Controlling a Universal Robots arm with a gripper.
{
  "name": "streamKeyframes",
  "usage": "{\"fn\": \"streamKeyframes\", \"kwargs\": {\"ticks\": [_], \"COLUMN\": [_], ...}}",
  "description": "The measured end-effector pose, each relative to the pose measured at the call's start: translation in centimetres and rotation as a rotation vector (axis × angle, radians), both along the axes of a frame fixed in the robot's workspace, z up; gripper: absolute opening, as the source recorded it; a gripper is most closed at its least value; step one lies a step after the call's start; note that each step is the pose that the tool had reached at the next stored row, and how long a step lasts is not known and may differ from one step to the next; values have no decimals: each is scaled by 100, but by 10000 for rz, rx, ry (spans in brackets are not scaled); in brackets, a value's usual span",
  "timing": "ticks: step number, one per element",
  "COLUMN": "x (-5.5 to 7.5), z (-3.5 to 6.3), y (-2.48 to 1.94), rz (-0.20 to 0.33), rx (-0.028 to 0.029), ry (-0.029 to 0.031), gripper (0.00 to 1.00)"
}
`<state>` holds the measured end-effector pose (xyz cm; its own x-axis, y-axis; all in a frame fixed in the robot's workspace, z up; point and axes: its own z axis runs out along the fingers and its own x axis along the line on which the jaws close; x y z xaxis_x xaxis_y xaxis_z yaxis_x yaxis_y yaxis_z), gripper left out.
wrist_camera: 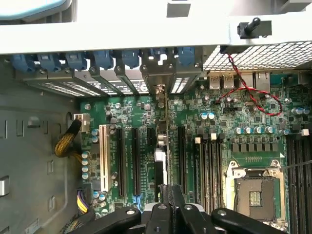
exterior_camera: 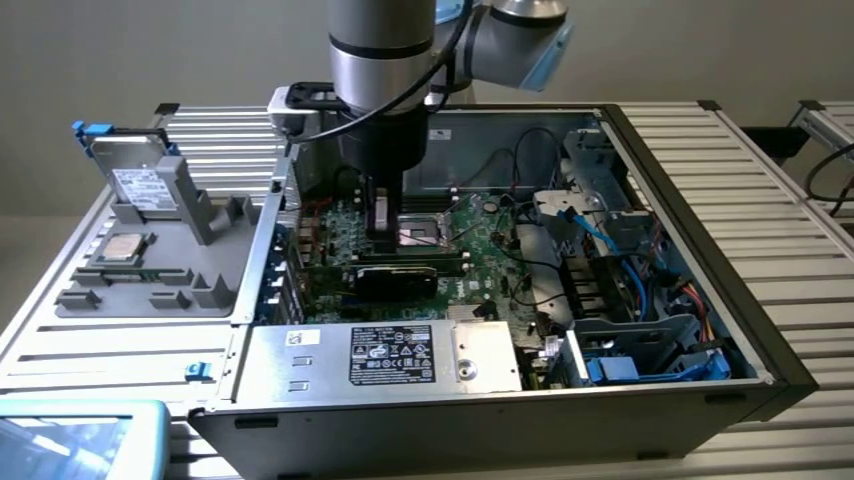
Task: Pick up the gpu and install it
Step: 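Press down on the gpu until it lock into place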
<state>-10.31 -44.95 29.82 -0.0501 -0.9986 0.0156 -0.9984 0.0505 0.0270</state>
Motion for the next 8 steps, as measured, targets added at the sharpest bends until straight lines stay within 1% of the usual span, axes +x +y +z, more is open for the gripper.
{"fn": "streamKeyframes", "kwargs": {"ticks": [1, 8], "x": [-2, -7], "z": [18, 18], "y": [0, 1], "rz": [2, 15], "rx": [-1, -1], "ry": [9, 7], "gripper": [12, 12]}}
